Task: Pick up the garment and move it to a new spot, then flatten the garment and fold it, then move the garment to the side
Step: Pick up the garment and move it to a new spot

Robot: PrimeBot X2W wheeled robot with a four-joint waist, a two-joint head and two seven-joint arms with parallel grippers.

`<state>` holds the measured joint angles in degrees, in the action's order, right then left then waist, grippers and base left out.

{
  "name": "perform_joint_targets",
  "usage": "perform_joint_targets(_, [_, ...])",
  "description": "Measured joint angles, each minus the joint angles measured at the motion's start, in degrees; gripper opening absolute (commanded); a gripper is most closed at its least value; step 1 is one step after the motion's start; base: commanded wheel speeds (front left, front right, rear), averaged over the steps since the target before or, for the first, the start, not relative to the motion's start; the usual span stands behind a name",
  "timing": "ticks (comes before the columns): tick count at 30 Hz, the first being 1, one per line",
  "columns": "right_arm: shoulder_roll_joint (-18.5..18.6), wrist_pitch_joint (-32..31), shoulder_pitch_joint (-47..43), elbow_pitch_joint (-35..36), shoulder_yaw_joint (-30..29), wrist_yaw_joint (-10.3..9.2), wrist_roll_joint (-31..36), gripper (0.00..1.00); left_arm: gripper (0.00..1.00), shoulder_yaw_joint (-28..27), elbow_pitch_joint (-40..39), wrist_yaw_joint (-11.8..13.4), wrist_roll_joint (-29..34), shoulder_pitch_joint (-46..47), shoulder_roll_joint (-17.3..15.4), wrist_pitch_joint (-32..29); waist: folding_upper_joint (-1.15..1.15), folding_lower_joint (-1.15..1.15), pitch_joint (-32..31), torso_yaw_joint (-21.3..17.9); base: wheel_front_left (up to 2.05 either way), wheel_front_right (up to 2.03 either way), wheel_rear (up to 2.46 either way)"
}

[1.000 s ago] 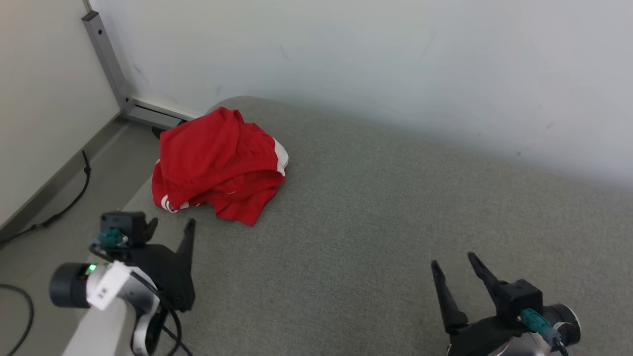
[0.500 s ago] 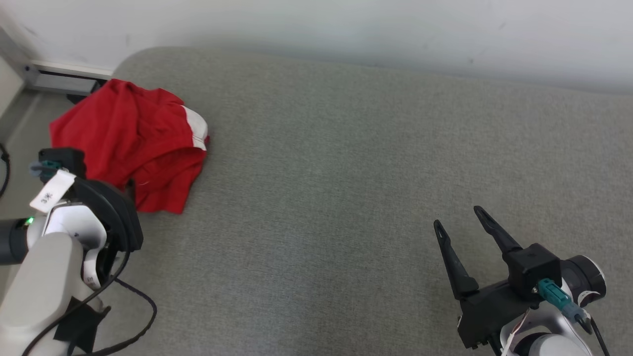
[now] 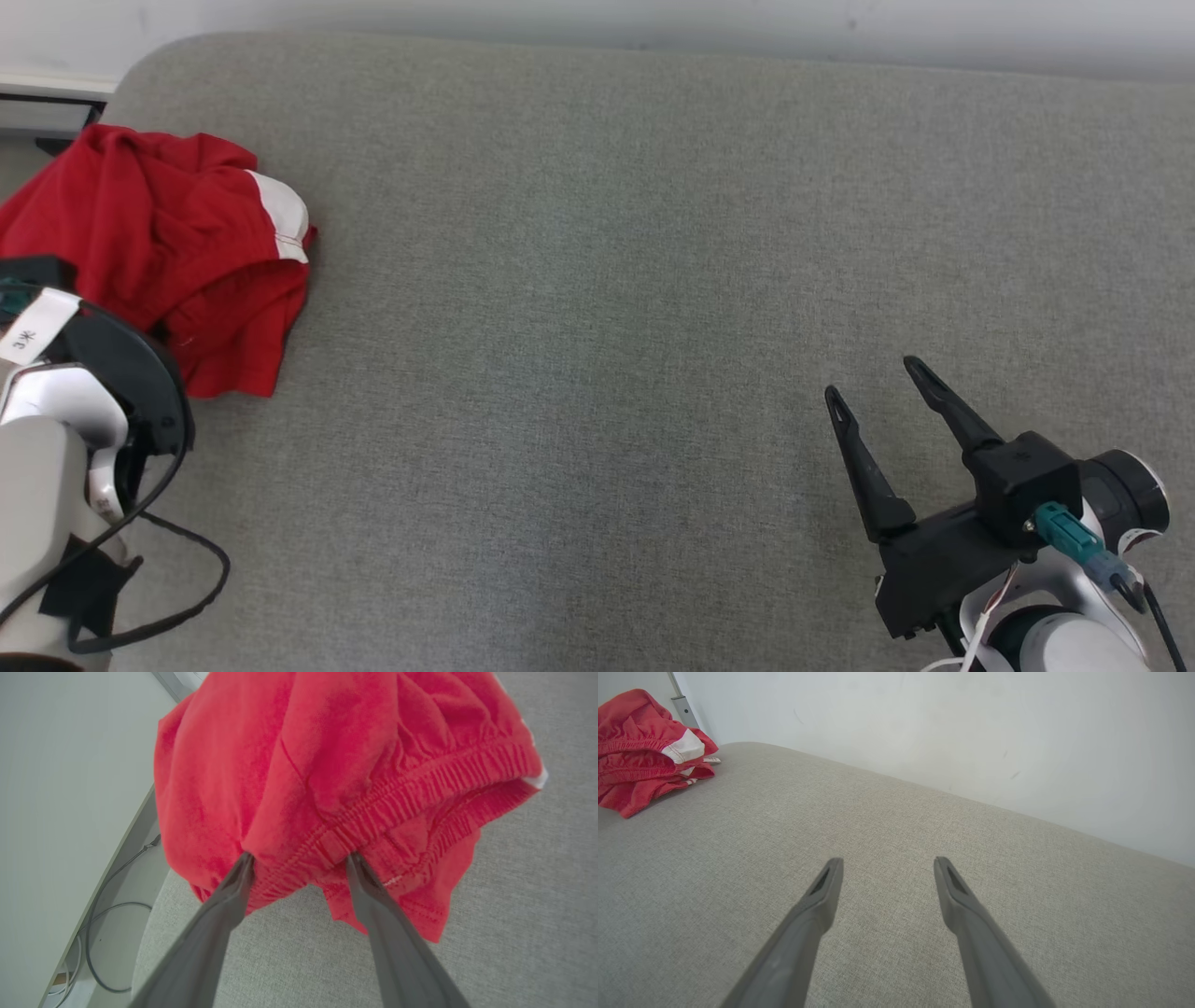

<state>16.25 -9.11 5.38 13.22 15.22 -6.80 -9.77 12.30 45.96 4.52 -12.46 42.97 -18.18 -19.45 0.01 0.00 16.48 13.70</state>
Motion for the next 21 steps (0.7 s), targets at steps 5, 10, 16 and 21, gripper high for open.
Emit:
perform_joint_targets(5, [0.36,-0.56,-0.02,0.67,-0.92,0.0,0.08,1.0,0.24,0.49,1.47,0.01,0.56,2.33,-0.03,0.83,0.0,0.0,1.4,-0.42,0.0,0.0,0.0])
perform_joint_targets(10, [0.63,-1.37,-0.01,0.93,-1.87,0.0,0.27,1.0,0.0,1.48,3.37,0.01,1.01,5.59,1.44,1.41,0.0,0.01,2.44,0.09,0.0,0.0,0.0])
perform_joint_targets(16, [0.02,-1.49,1.2,-0.27,-1.53,0.0,0.22,1.0,0.0,1.94,6.86,-0.19,1.44,7.02,1.78,2.88,0.0,0.0,1.66,1.0,0.0,0.0,0.0])
perform_joint_targets(21, [-0.97,-1.38,1.31,-2.33,-1.29,0.0,-0.31,1.0,0.0,2.26,8.42,-0.58,1.66,9.68,1.88,5.02,0.0,0.0,-0.03,1.46,0.0,0.0,0.0])
